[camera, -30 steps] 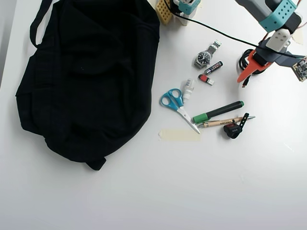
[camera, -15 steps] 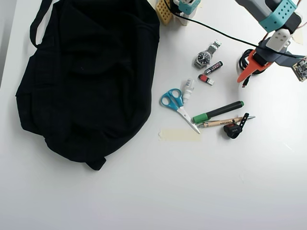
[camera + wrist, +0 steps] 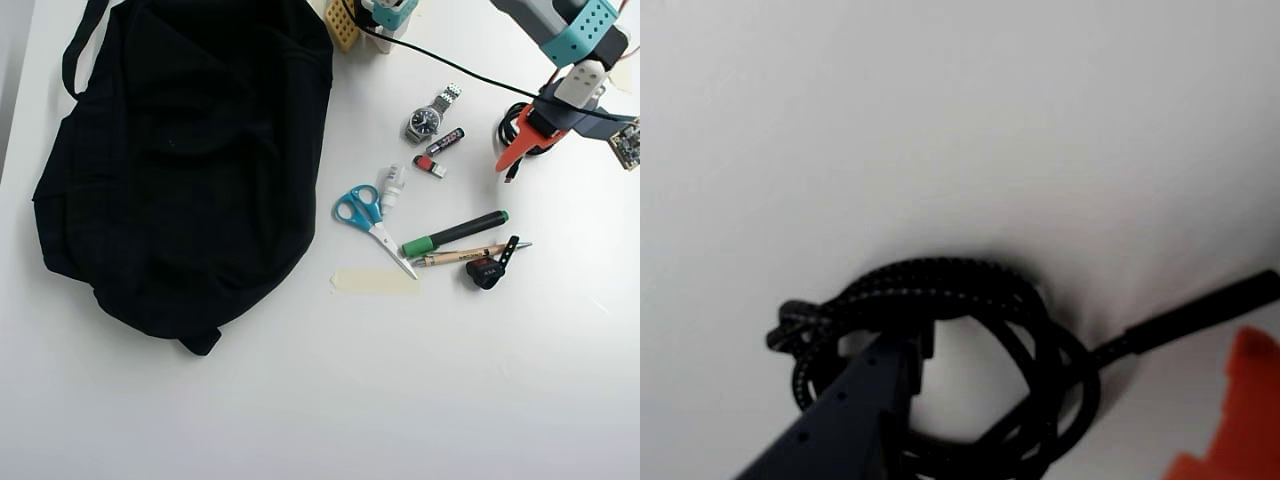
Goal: Put the usbc cable into the black bag
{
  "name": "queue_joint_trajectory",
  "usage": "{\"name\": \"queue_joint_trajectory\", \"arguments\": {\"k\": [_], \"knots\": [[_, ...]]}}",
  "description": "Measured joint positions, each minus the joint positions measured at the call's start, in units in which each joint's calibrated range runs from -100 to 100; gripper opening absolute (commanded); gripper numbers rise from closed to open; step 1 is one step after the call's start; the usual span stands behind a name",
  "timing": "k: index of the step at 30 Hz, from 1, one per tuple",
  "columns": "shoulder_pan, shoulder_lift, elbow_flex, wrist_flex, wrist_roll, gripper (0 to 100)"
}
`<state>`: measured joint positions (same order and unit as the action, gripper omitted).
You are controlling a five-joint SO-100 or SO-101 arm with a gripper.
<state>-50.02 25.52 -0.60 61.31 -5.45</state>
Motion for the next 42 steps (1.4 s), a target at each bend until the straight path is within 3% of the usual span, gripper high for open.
{"name": "queue_joint_trajectory", "arguments": {"k": [5,17,42], "knots": [[0.00,0.00,0.00,0.00,0.00,17],[0.07,0.00,0.00,0.00,0.00,3],[1.91,0.00,0.00,0.68,-0.73,2]]}}
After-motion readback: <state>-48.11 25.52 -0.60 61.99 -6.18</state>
